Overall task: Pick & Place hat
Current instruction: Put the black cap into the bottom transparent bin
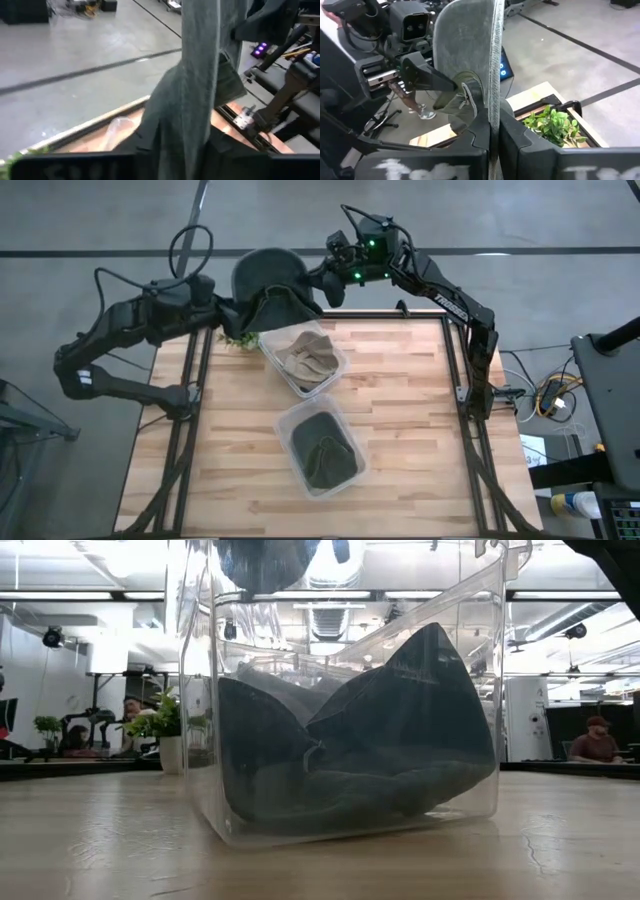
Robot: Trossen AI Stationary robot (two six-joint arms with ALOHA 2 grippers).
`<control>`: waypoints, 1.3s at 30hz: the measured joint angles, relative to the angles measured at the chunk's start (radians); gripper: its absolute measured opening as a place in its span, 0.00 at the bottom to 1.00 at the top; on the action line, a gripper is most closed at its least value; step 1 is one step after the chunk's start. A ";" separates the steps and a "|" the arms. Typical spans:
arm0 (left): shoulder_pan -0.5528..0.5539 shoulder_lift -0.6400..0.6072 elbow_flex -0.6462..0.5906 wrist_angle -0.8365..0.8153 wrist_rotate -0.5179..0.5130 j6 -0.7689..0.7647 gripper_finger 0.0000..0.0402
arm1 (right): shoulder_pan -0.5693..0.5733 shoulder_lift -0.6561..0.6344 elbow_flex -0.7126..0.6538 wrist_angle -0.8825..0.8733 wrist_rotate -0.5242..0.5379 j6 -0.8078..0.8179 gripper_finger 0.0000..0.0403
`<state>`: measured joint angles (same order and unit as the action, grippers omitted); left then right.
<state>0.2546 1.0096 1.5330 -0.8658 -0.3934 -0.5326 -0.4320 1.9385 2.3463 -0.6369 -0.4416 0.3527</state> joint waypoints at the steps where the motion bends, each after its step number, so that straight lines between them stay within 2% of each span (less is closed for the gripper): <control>1: 0.001 0.000 0.000 0.007 -0.010 0.015 0.24 | 0.000 0.000 0.000 -0.001 0.006 0.002 0.03; 7: 0.001 -0.010 0.036 0.018 -0.109 0.140 0.42 | -0.006 -0.002 0.000 -0.065 0.060 0.038 0.02; 10: 0.002 -0.023 0.058 0.095 -0.170 0.220 0.46 | -0.015 -0.003 0.000 -0.116 0.059 0.055 0.02; 13: 0.002 -0.029 0.079 0.167 -0.188 0.282 0.47 | -0.024 -0.006 0.000 -0.169 0.056 0.094 0.02; 20: 0.001 -0.030 0.139 0.204 -0.183 0.361 0.47 | -0.024 -0.008 0.001 -0.353 -0.179 0.261 0.02; 25: 0.001 -0.031 0.141 0.202 -0.228 0.401 0.47 | 0.050 -0.008 0.002 -0.478 -0.213 0.351 0.02; 32: 0.001 -0.030 0.139 0.200 -0.229 0.402 0.47 | 0.201 -0.011 0.001 -0.599 -0.194 0.448 0.03; 39: 0.001 -0.030 0.138 0.202 -0.230 0.403 0.47 | 0.325 -0.008 -0.017 -0.673 -0.007 0.529 0.03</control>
<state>0.2558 0.9794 1.6705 -0.6640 -0.6231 -0.1299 -0.1073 1.9308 2.3288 -1.3098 -0.4490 0.8815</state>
